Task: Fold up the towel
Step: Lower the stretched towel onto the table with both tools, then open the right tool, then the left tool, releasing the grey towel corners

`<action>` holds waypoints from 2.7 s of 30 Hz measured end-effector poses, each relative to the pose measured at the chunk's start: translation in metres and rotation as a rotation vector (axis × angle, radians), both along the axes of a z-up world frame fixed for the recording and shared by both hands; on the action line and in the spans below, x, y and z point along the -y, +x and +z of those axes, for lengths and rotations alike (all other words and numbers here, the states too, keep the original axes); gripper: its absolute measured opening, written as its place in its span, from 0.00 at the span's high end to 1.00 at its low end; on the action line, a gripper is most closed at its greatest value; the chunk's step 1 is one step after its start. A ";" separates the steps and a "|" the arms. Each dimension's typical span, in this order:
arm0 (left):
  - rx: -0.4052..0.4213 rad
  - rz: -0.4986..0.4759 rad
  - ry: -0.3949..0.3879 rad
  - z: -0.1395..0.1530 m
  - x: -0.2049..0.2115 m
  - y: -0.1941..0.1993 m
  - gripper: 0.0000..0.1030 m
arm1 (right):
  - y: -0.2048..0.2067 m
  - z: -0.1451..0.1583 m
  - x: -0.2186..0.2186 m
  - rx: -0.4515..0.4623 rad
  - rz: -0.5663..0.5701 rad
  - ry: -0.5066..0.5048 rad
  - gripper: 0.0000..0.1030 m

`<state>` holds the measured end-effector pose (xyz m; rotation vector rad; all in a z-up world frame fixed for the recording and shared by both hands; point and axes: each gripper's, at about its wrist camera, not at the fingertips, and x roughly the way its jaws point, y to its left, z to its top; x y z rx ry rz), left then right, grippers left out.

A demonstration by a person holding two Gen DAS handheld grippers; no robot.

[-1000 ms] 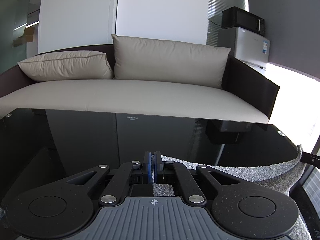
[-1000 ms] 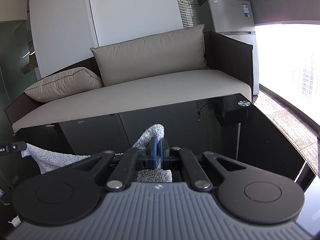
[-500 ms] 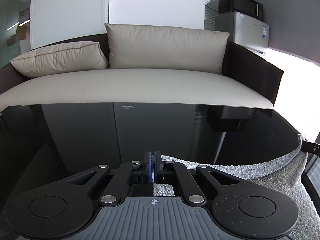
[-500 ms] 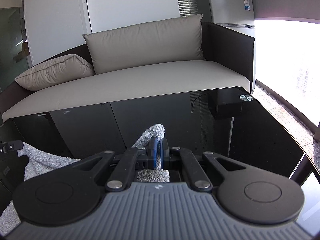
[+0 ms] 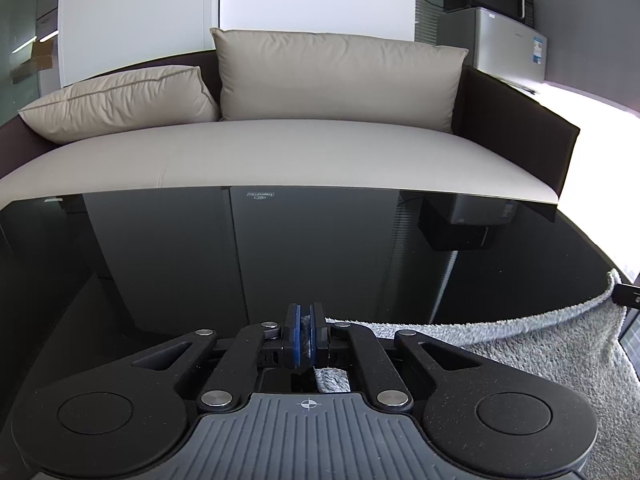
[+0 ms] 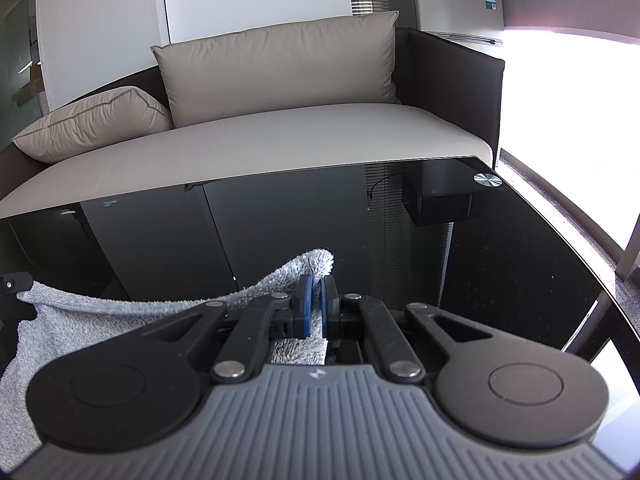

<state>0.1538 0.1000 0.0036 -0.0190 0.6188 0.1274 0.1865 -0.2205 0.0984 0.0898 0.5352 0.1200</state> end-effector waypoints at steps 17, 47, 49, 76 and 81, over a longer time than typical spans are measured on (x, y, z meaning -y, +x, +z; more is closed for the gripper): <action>-0.049 -0.160 0.010 -0.006 0.021 -0.003 0.93 | 0.005 -0.004 0.000 -0.015 -0.017 -0.027 0.77; -0.090 -0.173 -0.045 -0.022 0.024 0.014 0.92 | 0.004 -0.005 -0.001 -0.039 0.010 -0.002 0.73; -0.083 -0.164 -0.046 -0.021 0.024 0.017 0.92 | 0.003 -0.004 -0.001 -0.037 0.011 -0.003 0.73; -0.119 -0.259 -0.076 -0.021 0.041 0.019 0.91 | 0.008 -0.015 -0.018 -0.077 0.050 -0.090 0.73; -0.088 -0.202 -0.069 -0.024 0.036 0.023 0.91 | 0.007 -0.017 -0.013 -0.073 0.018 -0.104 0.73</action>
